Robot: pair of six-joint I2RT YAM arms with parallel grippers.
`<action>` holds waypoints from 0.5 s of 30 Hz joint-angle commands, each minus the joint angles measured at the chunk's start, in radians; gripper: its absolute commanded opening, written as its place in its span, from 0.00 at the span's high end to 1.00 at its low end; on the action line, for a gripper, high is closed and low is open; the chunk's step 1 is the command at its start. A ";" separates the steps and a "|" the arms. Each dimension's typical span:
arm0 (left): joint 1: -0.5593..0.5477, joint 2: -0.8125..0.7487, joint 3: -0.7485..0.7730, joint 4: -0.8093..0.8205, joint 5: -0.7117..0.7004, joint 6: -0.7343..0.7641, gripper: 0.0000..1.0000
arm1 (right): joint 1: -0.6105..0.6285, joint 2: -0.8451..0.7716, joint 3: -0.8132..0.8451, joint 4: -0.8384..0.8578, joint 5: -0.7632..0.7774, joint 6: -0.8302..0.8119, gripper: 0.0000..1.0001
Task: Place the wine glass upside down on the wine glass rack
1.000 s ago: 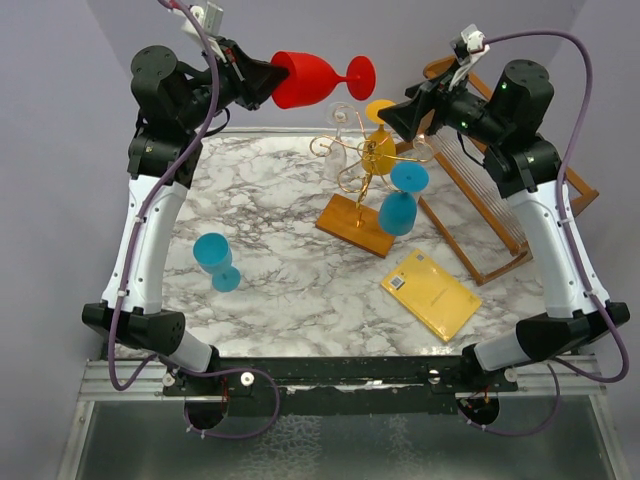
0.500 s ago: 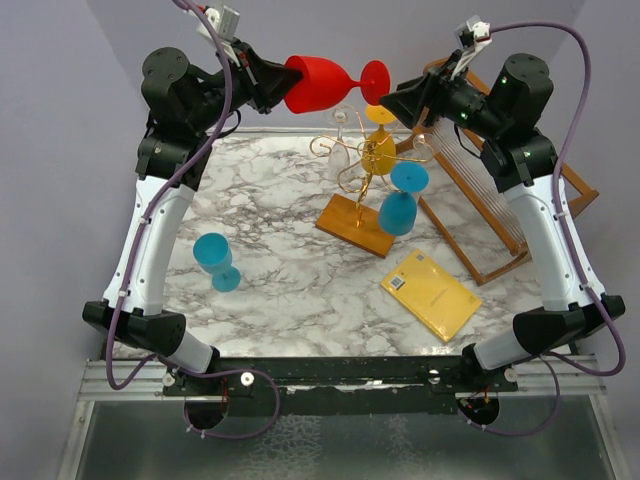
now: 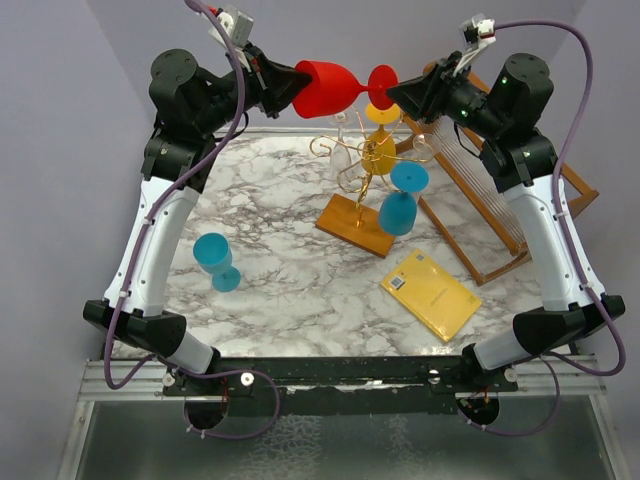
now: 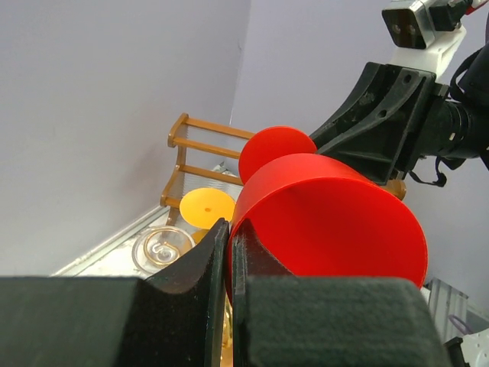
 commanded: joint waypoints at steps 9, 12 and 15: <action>-0.024 0.000 0.031 0.037 0.012 0.072 1.00 | -0.002 0.023 0.011 0.007 0.043 0.036 0.75; -0.031 0.002 0.034 0.032 0.010 0.086 1.00 | -0.002 0.025 0.006 0.009 0.042 0.040 0.76; -0.036 0.003 0.035 0.027 0.007 0.095 1.00 | -0.002 0.031 0.008 0.010 0.031 0.047 0.76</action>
